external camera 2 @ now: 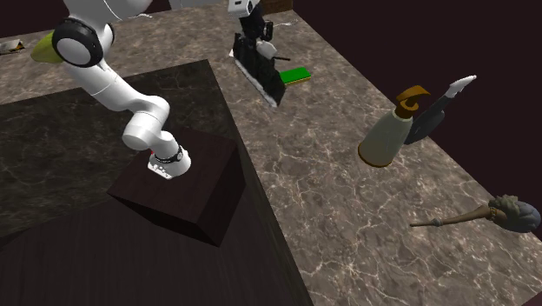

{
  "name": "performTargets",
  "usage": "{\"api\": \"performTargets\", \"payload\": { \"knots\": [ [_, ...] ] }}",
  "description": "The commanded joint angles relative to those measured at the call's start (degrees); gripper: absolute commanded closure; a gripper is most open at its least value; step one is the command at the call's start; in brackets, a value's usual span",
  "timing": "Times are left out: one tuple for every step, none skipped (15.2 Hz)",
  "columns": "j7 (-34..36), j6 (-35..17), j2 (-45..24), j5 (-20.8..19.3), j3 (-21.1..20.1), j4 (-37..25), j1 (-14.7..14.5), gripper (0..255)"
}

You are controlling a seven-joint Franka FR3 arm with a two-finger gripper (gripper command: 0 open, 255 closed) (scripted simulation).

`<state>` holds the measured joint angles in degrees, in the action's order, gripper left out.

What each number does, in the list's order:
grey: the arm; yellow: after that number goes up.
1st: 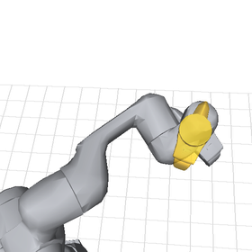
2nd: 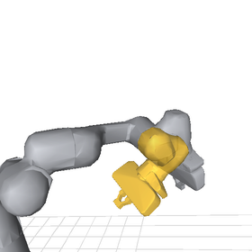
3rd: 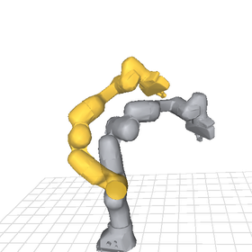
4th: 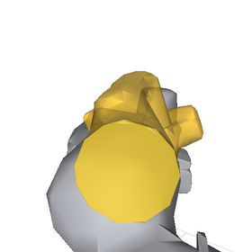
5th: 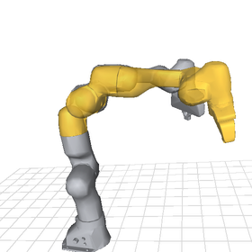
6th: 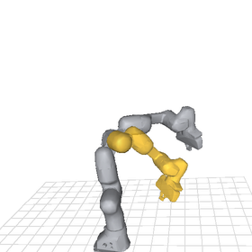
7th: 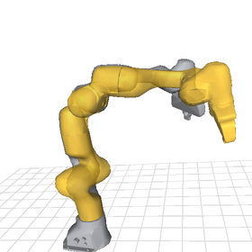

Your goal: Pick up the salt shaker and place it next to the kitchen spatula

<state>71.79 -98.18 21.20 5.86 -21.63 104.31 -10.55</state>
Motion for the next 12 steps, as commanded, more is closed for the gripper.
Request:
{"api": "performTargets", "payload": {
  "knots": [
    [2.76, 0.22, 0.02, 0.05, -1.99, -0.34, -0.72, 255],
    [4.18, 0.34, -0.03, 0.06, -3.06, -0.60, -1.08, 255],
    [5.63, 0.47, -0.15, 0.03, -4.14, -0.92, -1.43, 255],
    [7.09, 0.60, -0.33, -0.02, -5.26, -1.31, -1.76, 255],
    [8.58, 0.74, -0.59, -0.11, -6.39, -1.77, -2.09, 255],
    [10.09, 0.88, -0.91, -0.24, -7.55, -2.29, -2.40, 255],
    [11.62, 1.03, -1.31, -0.41, -8.75, -2.89, -2.70, 255],
    [13.18, 1.19, -1.79, -0.63, -9.99, -3.55, -2.96, 255],
    [14.76, 1.36, -2.34, -0.91, -11.27, -4.28, -3.20, 255],
    [16.38, 1.54, -2.98, -1.25, -12.58, -5.09, -3.44, 255],
    [18.05, 1.73, -3.71, -1.68, -13.92, -5.96, -3.69, 255],
    [19.74, 1.94, -4.54, -2.18, -15.33, -6.92, -3.91, 255]
  ]
}}
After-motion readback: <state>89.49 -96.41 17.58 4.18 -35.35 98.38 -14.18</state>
